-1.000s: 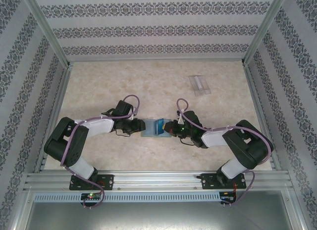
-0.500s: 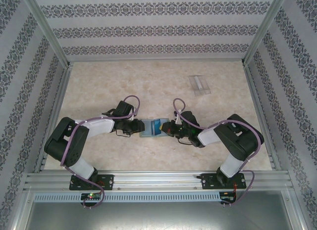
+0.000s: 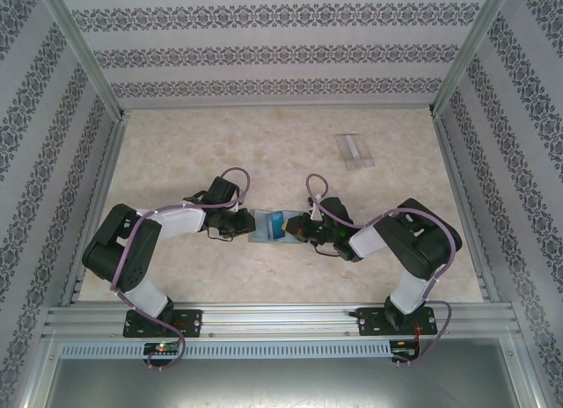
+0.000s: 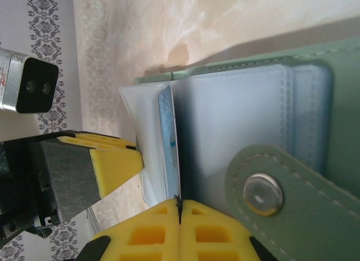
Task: Put the credit cards into the card holder
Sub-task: Insert the credit card into the card slot.
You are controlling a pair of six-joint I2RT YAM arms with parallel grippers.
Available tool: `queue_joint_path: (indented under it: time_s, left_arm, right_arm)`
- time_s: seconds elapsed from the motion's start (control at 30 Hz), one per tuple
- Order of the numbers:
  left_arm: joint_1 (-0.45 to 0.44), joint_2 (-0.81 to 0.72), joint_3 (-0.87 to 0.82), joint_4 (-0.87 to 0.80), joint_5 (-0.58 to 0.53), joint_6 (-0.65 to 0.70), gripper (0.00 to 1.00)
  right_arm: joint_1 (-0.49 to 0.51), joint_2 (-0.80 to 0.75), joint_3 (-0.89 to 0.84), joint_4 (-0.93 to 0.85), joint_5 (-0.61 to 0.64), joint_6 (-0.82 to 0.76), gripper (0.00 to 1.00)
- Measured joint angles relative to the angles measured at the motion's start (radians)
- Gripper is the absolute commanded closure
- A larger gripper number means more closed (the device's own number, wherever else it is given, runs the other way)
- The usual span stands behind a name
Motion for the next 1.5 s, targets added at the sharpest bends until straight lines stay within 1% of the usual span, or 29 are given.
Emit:
queue_joint_path:
  time_s: [0.37,0.83,0.97,1.2,1.37,1.5]
  left_arm:
    - [-0.001,0.022,0.024,-0.009,-0.004,0.0,0.84]
    - [-0.001,0.022,0.024,-0.015,-0.015,0.0,0.84]
    - [-0.001,0.022,0.024,-0.015,-0.015,0.0,0.83]
    - [-0.001,0.008,0.014,-0.014,-0.023,-0.005,0.81]
    - [-0.001,0.003,0.006,-0.006,-0.022,-0.008,0.78]
    - [-0.001,-0.005,-0.011,0.018,-0.014,-0.024,0.75]
  right_arm:
    - [-0.069,0.0,0.015,-0.026,-0.076,-0.041,1.0]
    - [-0.078,0.005,0.064,-0.071,-0.113,-0.079,1.0]
    - [-0.066,0.006,0.064,-0.077,-0.095,-0.042,1.0]
    - [0.001,0.007,0.064,-0.072,-0.008,0.023,1.0]
    - [0.006,0.04,0.064,-0.036,0.009,0.069,0.99]
    - [0.037,0.051,0.064,-0.024,0.032,0.098,0.98]
